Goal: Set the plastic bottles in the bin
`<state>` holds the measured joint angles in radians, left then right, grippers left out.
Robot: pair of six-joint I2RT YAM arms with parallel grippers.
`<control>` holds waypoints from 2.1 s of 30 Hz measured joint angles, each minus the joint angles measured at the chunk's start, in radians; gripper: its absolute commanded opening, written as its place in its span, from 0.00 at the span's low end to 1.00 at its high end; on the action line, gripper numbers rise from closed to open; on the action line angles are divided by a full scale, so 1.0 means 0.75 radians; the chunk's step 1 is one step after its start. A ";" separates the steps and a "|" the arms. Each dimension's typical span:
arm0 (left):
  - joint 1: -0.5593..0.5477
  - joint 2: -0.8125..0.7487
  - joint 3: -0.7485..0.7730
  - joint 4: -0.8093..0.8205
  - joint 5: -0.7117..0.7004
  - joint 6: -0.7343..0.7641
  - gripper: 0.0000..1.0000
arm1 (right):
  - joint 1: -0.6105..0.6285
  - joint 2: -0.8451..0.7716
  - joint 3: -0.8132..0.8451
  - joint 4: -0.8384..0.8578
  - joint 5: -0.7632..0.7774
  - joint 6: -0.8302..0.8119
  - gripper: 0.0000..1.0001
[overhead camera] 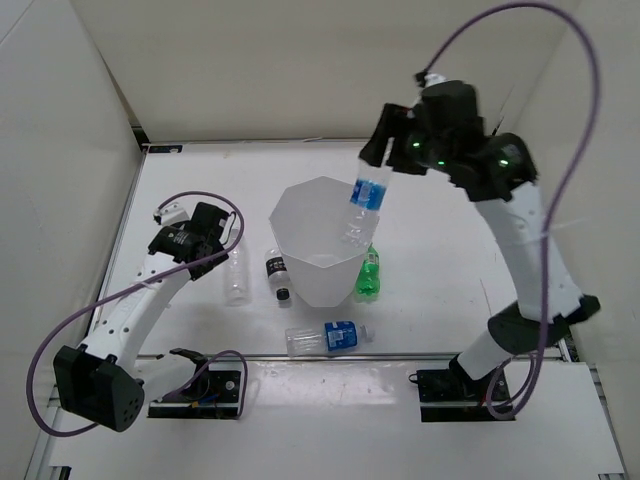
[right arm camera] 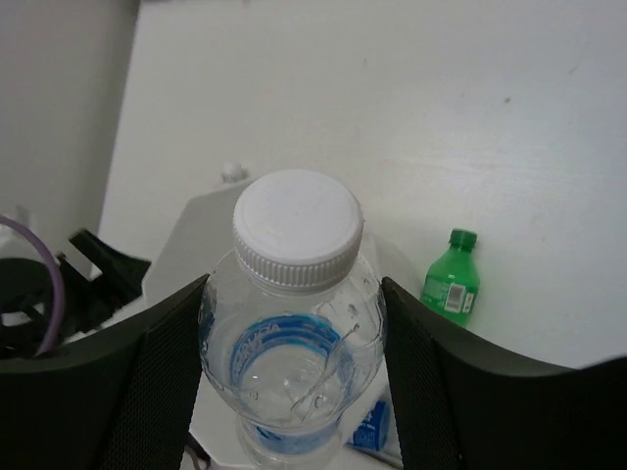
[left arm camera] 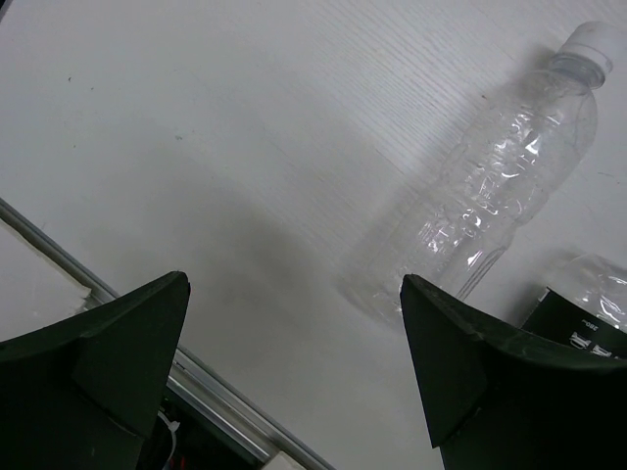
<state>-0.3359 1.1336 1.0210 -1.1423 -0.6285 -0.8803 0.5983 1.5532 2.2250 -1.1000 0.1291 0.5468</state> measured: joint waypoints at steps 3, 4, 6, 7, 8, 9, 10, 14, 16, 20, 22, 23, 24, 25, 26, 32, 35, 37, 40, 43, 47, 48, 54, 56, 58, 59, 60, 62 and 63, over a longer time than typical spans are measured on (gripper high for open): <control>0.000 0.010 0.000 0.018 0.006 0.001 1.00 | 0.089 0.132 0.007 -0.024 -0.002 -0.017 1.00; 0.000 0.011 0.000 0.024 0.009 0.001 1.00 | 0.109 0.167 0.021 -0.033 -0.001 -0.025 1.00; 0.000 0.011 0.000 0.030 0.014 0.001 1.00 | 0.129 0.197 0.046 -0.045 0.009 -0.046 1.00; 0.000 0.011 0.000 0.030 0.015 0.001 1.00 | 0.131 0.196 0.057 -0.047 0.026 -0.054 1.00; 0.000 0.011 0.000 0.030 0.017 0.001 1.00 | 0.131 0.181 0.067 -0.043 0.049 -0.061 1.00; 0.000 0.011 0.000 0.031 0.017 0.001 1.00 | 0.128 0.150 0.068 -0.033 0.084 -0.068 1.00; 0.000 0.011 0.000 0.030 0.018 0.001 1.00 | 0.126 0.115 0.064 -0.027 0.120 -0.070 1.00; 0.000 0.011 -0.001 0.031 0.022 0.001 1.00 | 0.091 -0.143 -0.081 0.067 0.308 -0.058 1.00; 0.000 0.011 -0.004 0.036 0.025 0.001 1.00 | 0.036 -0.254 -0.160 0.077 0.341 -0.042 1.00; 0.000 0.016 -0.023 0.051 0.056 0.011 1.00 | -0.078 -0.326 -0.241 0.073 0.352 0.020 1.00; 0.000 0.020 -0.024 0.069 0.077 0.019 1.00 | -0.132 -0.325 -0.326 0.075 0.315 0.053 1.00; 0.000 0.020 -0.025 0.082 0.091 0.023 1.00 | -0.164 -0.322 -0.378 0.072 0.282 0.067 1.00; 0.000 0.019 -0.026 0.098 0.102 0.031 1.00 | -0.210 -0.309 -0.443 0.072 0.228 0.078 1.00; 0.000 0.018 -0.028 0.109 0.114 0.036 1.00 | -0.248 -0.298 -0.492 0.071 0.190 0.089 1.00; 0.000 0.015 -0.035 0.124 0.123 0.042 1.00 | -0.297 -0.288 -0.549 0.071 0.143 0.100 1.00; 0.000 -0.009 -0.045 0.160 0.158 0.077 1.00 | -0.520 -0.281 -0.754 0.062 -0.087 0.141 1.00; 0.000 -0.027 -0.062 0.187 0.167 0.093 1.00 | -0.608 -0.303 -0.822 0.073 -0.198 0.161 1.00; 0.000 -0.042 -0.085 0.201 0.178 0.104 1.00 | -0.651 -0.315 -0.871 0.080 -0.266 0.175 1.00; 0.000 -0.054 -0.125 0.243 0.198 0.128 1.00 | -0.692 -0.318 -0.946 0.090 -0.358 0.194 1.00; 0.000 -0.052 -0.164 0.318 0.233 0.165 1.00 | -0.698 -0.318 -1.009 0.104 -0.429 0.212 1.00; 0.000 -0.007 -0.191 0.441 0.262 0.201 1.00 | -0.699 -0.318 -1.022 0.114 -0.497 0.218 1.00; 0.000 0.014 -0.195 0.471 0.268 0.208 1.00 | -0.699 -0.318 -1.022 0.120 -0.512 0.217 1.00; 0.001 0.171 -0.217 0.643 0.308 0.246 1.00 | -0.699 -0.318 -1.021 0.137 -0.575 0.207 1.00; 0.008 0.233 -0.219 0.685 0.318 0.253 1.00 | -0.699 -0.318 -1.015 0.136 -0.596 0.202 1.00; 0.014 0.294 -0.234 0.728 0.333 0.263 1.00 | -0.699 -0.318 -1.008 0.139 -0.615 0.194 1.00; 0.020 0.318 -0.244 0.741 0.340 0.268 1.00 | -0.699 -0.318 -1.002 0.140 -0.626 0.191 1.00; 0.028 0.339 -0.255 0.754 0.351 0.270 1.00 | -0.699 -0.317 -0.995 0.140 -0.633 0.189 1.00; 0.051 0.373 -0.281 0.781 0.371 0.275 1.00 | -0.699 -0.315 -0.978 0.140 -0.647 0.179 1.00; 0.061 0.386 -0.290 0.786 0.377 0.277 0.95 | -0.699 -0.314 -0.968 0.139 -0.656 0.174 1.00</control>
<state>-0.2901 1.4231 0.8036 -0.5526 -0.3458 -0.6724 0.0738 1.3174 1.4986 -0.9955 -0.3630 0.6773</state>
